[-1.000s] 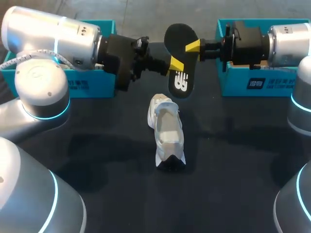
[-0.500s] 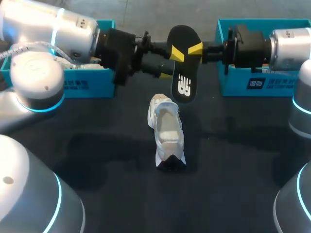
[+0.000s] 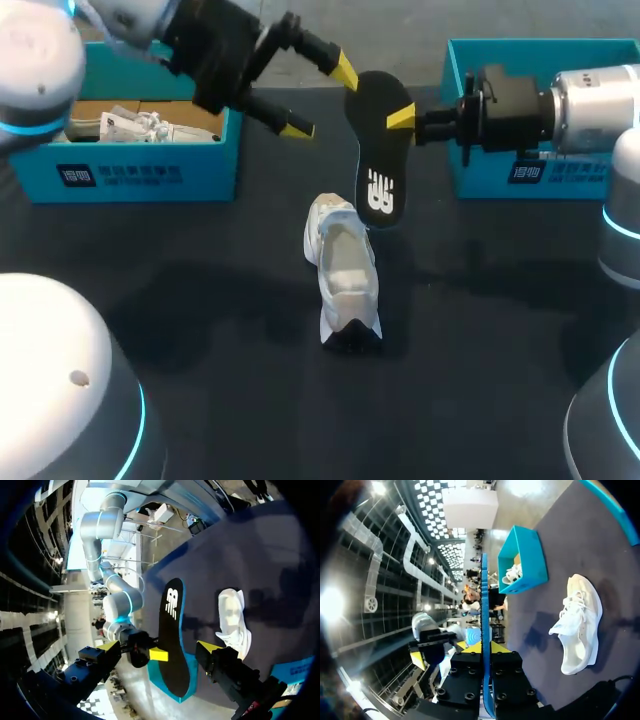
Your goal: Take the shoe out of the shoebox, open the shoe tongue, remove and reinsert the insole, then place the shoe into the shoebox
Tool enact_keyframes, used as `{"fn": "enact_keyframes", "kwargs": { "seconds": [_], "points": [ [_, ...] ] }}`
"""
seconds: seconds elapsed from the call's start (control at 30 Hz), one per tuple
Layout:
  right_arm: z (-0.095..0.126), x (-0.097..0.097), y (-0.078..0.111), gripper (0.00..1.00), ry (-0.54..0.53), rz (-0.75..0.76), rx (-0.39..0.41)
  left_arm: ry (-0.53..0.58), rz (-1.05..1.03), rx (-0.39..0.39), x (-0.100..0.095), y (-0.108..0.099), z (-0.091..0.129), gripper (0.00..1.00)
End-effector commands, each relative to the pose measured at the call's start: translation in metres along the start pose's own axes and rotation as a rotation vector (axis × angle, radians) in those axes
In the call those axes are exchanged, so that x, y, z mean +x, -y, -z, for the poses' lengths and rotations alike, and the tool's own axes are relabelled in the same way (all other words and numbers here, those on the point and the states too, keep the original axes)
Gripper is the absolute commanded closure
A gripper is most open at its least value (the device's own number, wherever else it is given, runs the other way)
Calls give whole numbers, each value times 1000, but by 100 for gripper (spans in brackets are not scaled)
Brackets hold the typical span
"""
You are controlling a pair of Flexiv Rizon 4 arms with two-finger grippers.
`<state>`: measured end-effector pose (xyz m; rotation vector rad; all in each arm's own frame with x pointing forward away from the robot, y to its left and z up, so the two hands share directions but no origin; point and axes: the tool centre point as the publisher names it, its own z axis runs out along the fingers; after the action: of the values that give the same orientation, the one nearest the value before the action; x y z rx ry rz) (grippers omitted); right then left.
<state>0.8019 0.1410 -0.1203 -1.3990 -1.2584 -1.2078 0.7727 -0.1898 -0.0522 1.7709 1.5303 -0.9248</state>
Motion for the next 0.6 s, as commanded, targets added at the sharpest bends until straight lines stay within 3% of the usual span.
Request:
{"fn": "enact_keyframes", "kwargs": {
  "seconds": [0.03,0.47,0.6],
  "points": [
    [-5,-4,0,100,16,-2,3,-301,14,48,-14,-8,8,0],
    [-8,-14,5,100,35,-4,11,-639,79,129,-33,-11,14,0],
    [-9,-15,6,100,33,0,14,-691,70,108,-37,-13,12,0]
  ]
}}
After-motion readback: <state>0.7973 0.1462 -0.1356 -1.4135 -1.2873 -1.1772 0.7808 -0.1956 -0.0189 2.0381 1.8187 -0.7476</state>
